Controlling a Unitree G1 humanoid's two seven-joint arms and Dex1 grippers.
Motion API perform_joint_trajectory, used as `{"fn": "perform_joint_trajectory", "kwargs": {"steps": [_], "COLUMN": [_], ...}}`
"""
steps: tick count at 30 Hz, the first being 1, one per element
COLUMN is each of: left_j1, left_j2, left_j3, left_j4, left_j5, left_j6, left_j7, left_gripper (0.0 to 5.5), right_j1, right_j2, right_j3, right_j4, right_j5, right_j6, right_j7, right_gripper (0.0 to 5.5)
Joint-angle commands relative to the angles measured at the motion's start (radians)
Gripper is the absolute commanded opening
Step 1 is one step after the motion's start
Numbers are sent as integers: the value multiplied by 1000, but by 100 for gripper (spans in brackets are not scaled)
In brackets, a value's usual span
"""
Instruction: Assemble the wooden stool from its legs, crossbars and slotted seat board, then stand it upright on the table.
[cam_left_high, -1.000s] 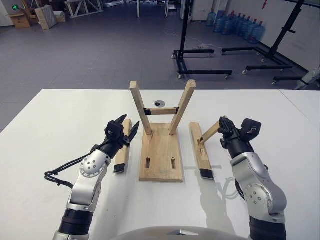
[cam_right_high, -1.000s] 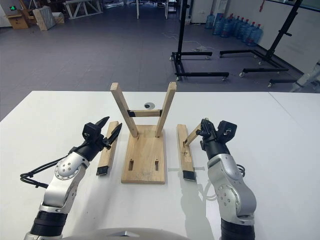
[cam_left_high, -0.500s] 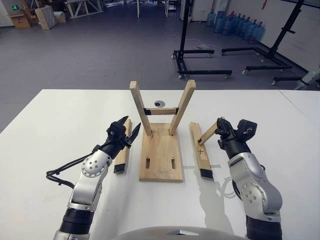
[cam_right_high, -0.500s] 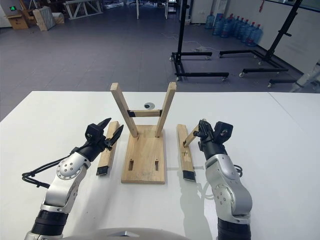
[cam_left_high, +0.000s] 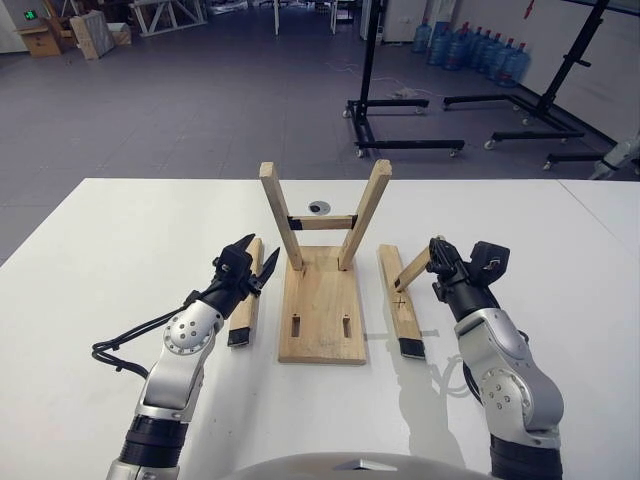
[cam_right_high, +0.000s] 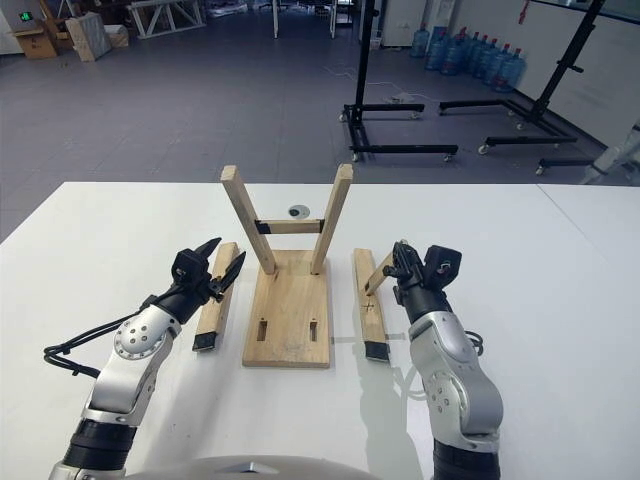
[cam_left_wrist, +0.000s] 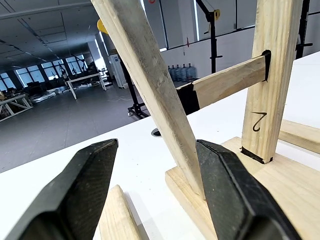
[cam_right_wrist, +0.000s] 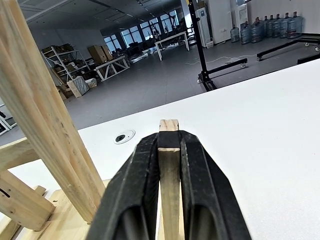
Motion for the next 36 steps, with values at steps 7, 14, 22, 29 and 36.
{"fn": "perform_joint_trajectory", "kwargs": {"steps": [7, 14, 22, 29, 36], "left_j1": [-13, -13, -20, -15, -16], "left_j2": [10, 6, -4, -15, -26], "left_j3": [-5, -7, -11, -13, -6], "left_j4": [8, 19, 33, 36, 66], "left_j5": [13, 17, 21, 24, 33], "left_j6": [-4, -10, -16, -20, -42], "left_j7": [-6, -4, 4, 16, 37], "left_gripper": [283, 283, 283, 283, 283], "right_j1": [39, 58, 27, 14, -22], "right_j2": [-57, -96, -110, -146, -130], "right_j3": [81, 119, 86, 83, 37], "right_j4": [8, 72, 132, 135, 131], "right_j5": [-168, -235, -216, -201, -165], "right_j6": [68, 69, 36, 39, 27], "right_j7": [-31, 17, 99, 176, 202], "right_gripper": [40, 40, 40, 77, 193]}}
